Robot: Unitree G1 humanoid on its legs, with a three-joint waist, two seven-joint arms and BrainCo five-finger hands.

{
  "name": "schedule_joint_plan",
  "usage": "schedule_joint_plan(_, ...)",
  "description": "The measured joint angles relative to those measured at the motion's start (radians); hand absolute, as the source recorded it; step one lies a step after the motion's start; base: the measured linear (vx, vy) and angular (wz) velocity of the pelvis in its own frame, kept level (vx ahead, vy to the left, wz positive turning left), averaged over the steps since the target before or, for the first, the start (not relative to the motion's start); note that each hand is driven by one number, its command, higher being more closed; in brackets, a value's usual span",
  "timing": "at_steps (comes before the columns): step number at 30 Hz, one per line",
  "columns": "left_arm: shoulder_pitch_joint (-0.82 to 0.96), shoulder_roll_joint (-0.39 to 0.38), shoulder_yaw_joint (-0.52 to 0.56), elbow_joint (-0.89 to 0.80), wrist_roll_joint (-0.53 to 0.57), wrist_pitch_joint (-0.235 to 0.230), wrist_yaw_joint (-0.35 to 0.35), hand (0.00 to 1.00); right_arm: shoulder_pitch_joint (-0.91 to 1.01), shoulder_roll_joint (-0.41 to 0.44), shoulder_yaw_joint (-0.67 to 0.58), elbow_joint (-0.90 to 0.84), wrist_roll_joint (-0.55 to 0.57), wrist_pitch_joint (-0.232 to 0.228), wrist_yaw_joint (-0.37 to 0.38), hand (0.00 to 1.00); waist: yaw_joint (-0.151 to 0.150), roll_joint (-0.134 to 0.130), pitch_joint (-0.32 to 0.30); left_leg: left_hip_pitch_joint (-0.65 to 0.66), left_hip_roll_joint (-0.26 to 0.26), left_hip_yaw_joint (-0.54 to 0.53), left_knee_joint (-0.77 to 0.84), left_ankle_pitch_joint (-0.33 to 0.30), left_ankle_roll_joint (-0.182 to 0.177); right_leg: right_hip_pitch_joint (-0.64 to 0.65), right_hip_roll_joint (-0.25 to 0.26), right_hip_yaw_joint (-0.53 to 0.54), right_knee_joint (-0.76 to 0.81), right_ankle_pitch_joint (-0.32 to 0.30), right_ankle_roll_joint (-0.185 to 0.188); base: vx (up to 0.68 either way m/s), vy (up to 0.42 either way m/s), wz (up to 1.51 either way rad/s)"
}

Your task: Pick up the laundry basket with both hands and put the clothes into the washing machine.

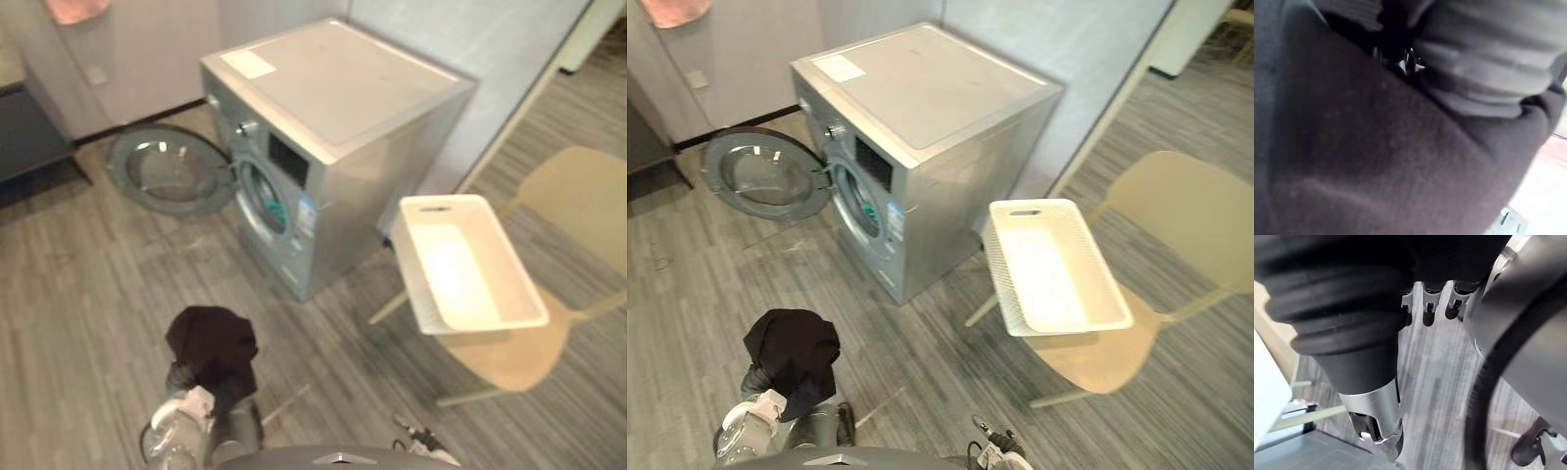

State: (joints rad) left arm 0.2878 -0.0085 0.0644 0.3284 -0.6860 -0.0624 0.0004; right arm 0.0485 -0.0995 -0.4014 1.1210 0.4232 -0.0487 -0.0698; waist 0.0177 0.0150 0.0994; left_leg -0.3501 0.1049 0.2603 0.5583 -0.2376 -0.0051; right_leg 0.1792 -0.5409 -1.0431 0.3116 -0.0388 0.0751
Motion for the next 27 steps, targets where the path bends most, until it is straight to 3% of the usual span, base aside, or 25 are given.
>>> schedule_joint_plan(1,0.011,0.0,-0.008,-0.001,0.001,0.004,-0.003,1.0,0.003,-0.016,-0.008,-0.007,0.0,0.001,-0.004,0.0,0.003,0.012,0.002,0.025,-0.025,0.02,0.002,-0.024,0.022,0.017,-0.047,0.006,0.078,0.009,-0.135,0.17,0.324,0.56)
schedule_joint_plan(2,0.018,0.001,-0.015,-0.001,0.002,0.009,-0.003,1.0,0.009,-0.026,-0.012,-0.031,0.0,-0.002,-0.005,0.0,-0.001,0.009,0.008,0.059,-0.056,0.006,-0.009,-0.036,0.044,0.004,-0.105,0.067,0.167,0.07,-0.259,0.17,0.273,0.56)
schedule_joint_plan(3,0.023,0.008,-0.031,-0.002,0.002,0.009,-0.002,1.0,0.024,-0.027,-0.015,-0.061,0.0,-0.001,-0.005,0.0,-0.004,0.008,0.01,0.098,-0.082,-0.01,-0.029,-0.044,0.057,-0.033,-0.131,0.195,0.241,0.173,-0.347,0.22,0.241,0.57)
schedule_joint_plan(4,0.024,0.011,-0.038,-0.003,0.003,0.009,0.0,1.0,0.031,-0.014,-0.014,-0.092,0.001,0.003,-0.003,0.0,-0.005,0.022,0.016,0.143,-0.083,-0.027,-0.048,-0.049,0.064,-0.089,-0.106,0.368,0.341,0.141,-0.295,0.23,0.189,0.43)
schedule_joint_plan(5,0.024,0.031,-0.029,-0.003,0.004,0.009,0.01,1.0,0.026,0.02,-0.003,-0.129,0.002,0.005,0.001,0.0,-0.004,0.017,0.024,0.2,-0.076,-0.045,-0.094,-0.043,0.068,-0.188,-0.003,0.543,0.5,-0.01,-0.154,0.23,0.157,0.25)
schedule_joint_plan(6,0.026,0.049,-0.027,-0.003,0.008,0.006,0.014,1.0,0.028,0.059,0.009,-0.146,0.002,-0.003,0.007,0.0,-0.005,-0.009,0.021,0.243,-0.078,-0.048,-0.149,-0.029,0.07,-0.257,0.08,0.609,0.582,-0.097,-0.12,0.22,0.109,0.19)
schedule_joint_plan(7,0.029,0.062,-0.03,-0.004,0.016,0.002,0.014,1.0,0.033,0.095,0.03,-0.165,0.004,-0.01,0.018,0.0,-0.012,-0.038,0.023,0.287,-0.085,-0.046,-0.216,-0.016,0.071,-0.321,0.172,0.613,0.616,-0.166,-0.131,0.18,0.05,0.24)
schedule_joint_plan(8,0.028,0.059,-0.036,-0.004,0.022,0.002,0.014,1.0,0.037,0.099,0.038,-0.174,0.006,-0.012,0.026,0.0,-0.021,-0.053,0.024,0.31,-0.094,-0.04,-0.255,-0.014,0.073,-0.365,0.22,0.586,0.593,-0.197,-0.13,0.28,0.034,0.34)
schedule_joint_plan(10,0.02,0.025,-0.054,-0.003,0.023,0.004,0.01,1.0,0.07,0.108,0.036,-0.204,0.008,-0.006,0.027,0.0,-0.025,-0.053,0.028,0.36,-0.112,-0.046,-0.312,-0.012,0.068,-0.446,0.308,0.529,0.436,-0.226,-0.112,0.34,0.032,0.36)
schedule_joint_plan(11,0.02,0.018,-0.062,-0.003,0.023,0.004,0.009,1.0,0.086,0.112,0.033,-0.206,0.009,-0.004,0.027,0.0,-0.026,-0.052,0.027,0.372,-0.118,-0.055,-0.328,-0.01,0.063,-0.462,0.33,0.53,0.372,-0.221,-0.106,0.33,0.036,0.64)
schedule_joint_plan(12,0.015,0.007,-0.077,-0.002,0.023,0.009,0.005,1.0,0.115,0.116,0.016,-0.218,0.022,-0.005,0.025,0.0,-0.048,-0.048,0.02,0.374,-0.128,-0.094,-0.338,-0.022,0.051,-0.483,0.369,0.554,0.24,-0.197,-0.093,0.37,-0.007,1.09)
schedule_joint_plan(13,-0.001,-0.006,-0.079,0.0,0.025,0.014,-0.003,1.0,0.147,0.119,0.008,-0.21,0.023,0.0,0.022,0.0,-0.061,-0.047,0.019,0.388,-0.132,-0.14,-0.337,-0.034,0.034,-0.494,0.398,0.618,0.153,-0.153,-0.109,0.4,-0.042,1.24)
schedule_joint_plan(14,-0.005,-0.012,-0.078,-0.001,0.026,0.015,-0.008,1.0,0.161,0.122,-0.003,-0.199,0.023,0.007,0.019,0.0,-0.06,-0.047,0.017,0.401,-0.132,-0.16,-0.338,-0.046,0.029,-0.49,0.409,0.643,0.126,-0.133,-0.114,0.52,-0.105,1.16)
schedule_joint_plan(15,-0.006,-0.015,-0.079,-0.001,0.03,0.015,-0.012,1.0,0.191,0.132,-0.009,-0.198,0.031,0.015,0.013,0.0,-0.059,-0.053,0.011,0.434,-0.127,-0.194,-0.331,-0.069,0.017,-0.45,0.421,0.647,0.06,-0.057,-0.116,0.62,-0.14,0.8)
schedule_joint_plan(16,0.003,-0.022,-0.077,0.002,0.034,0.017,-0.013,1.0,0.208,0.127,-0.01,-0.199,0.041,0.015,0.01,0.0,-0.061,-0.025,-0.011,0.47,-0.089,-0.198,-0.317,-0.09,-0.009,-0.411,0.445,0.618,0.058,-0.045,-0.111,0.66,-0.133,0.62)
schedule_joint_plan(18,0.01,-0.024,-0.077,-0.007,0.033,0.017,-0.014,1.0,0.203,0.122,-0.003,-0.203,0.041,0.013,0.001,0.0,-0.053,-0.03,-0.021,0.466,-0.056,-0.121,-0.219,-0.072,-0.044,-0.351,0.461,0.602,0.045,-0.072,-0.119,0.65,-0.131,0.23)
schedule_joint_plan(19,0.01,-0.035,-0.079,-0.007,0.032,0.017,-0.014,1.0,0.194,0.115,-0.001,-0.207,0.044,0.01,0.0,0.0,-0.058,-0.013,-0.012,0.426,-0.021,-0.081,-0.045,-0.042,-0.055,-0.291,0.472,0.59,0.031,-0.075,-0.12,0.69,-0.12,0.25)
schedule_joint_plan(20,0.016,-0.05,-0.077,-0.022,0.032,0.017,-0.014,1.0,0.196,0.1,0.012,-0.213,0.051,0.008,-0.002,0.0,-0.061,0.008,-0.011,0.337,0.022,-0.065,0.211,0.057,-0.051,-0.221,0.492,0.593,-0.014,-0.077,-0.121,0.54,-0.06,0.17)
schedule_joint_plan(21,0.026,-0.055,-0.081,-0.037,0.031,0.018,-0.015,1.0,0.192,0.091,0.028,-0.218,0.056,0.007,-0.005,0.0,-0.051,0.005,-0.011,0.286,0.054,-0.067,0.332,0.082,-0.053,-0.191,0.498,0.601,-0.03,-0.079,-0.122,0.48,-0.008,-0.28)
schedule_joint_plan(22,0.033,-0.053,-0.086,-0.054,0.031,0.018,-0.024,1.0,0.183,0.086,0.045,-0.244,0.064,0.007,-0.005,0.0,-0.025,0.017,-0.01,0.207,0.099,-0.061,0.509,0.077,-0.05,-0.142,0.511,0.638,-0.05,-0.089,-0.129,0.37,0.007,-0.65)
schedule_joint_plan(23,0.038,-0.051,-0.081,-0.057,0.032,0.018,-0.025,1.0,0.17,0.087,0.057,-0.249,0.064,0.004,-0.005,0.0,-0.016,0.017,-0.01,0.161,0.129,-0.058,0.578,0.063,-0.042,-0.112,0.511,0.664,-0.062,-0.092,-0.13,0.47,0.05,-0.9)
schedule_joint_plan(25,0.044,-0.045,-0.07,-0.061,0.032,0.018,-0.026,1.0,0.122,0.096,0.077,-0.252,0.064,0.003,-0.005,0.0,-0.012,0.005,-0.01,0.084,0.188,-0.049,0.567,0.028,-0.023,-0.064,0.494,0.7,-0.095,-0.092,-0.129,0.36,0.099,-0.68)
schedule_joint_plan(27,0.041,-0.039,-0.066,-0.058,0.032,0.018,-0.02,1.0,0.103,0.107,0.065,-0.238,0.085,0.003,-0.037,0.0,-0.005,-0.021,-0.007,0.014,0.258,-0.068,0.337,0.011,-0.012,-0.03,0.46,0.745,-0.139,-0.098,-0.104,0.34,0.234,-0.71)
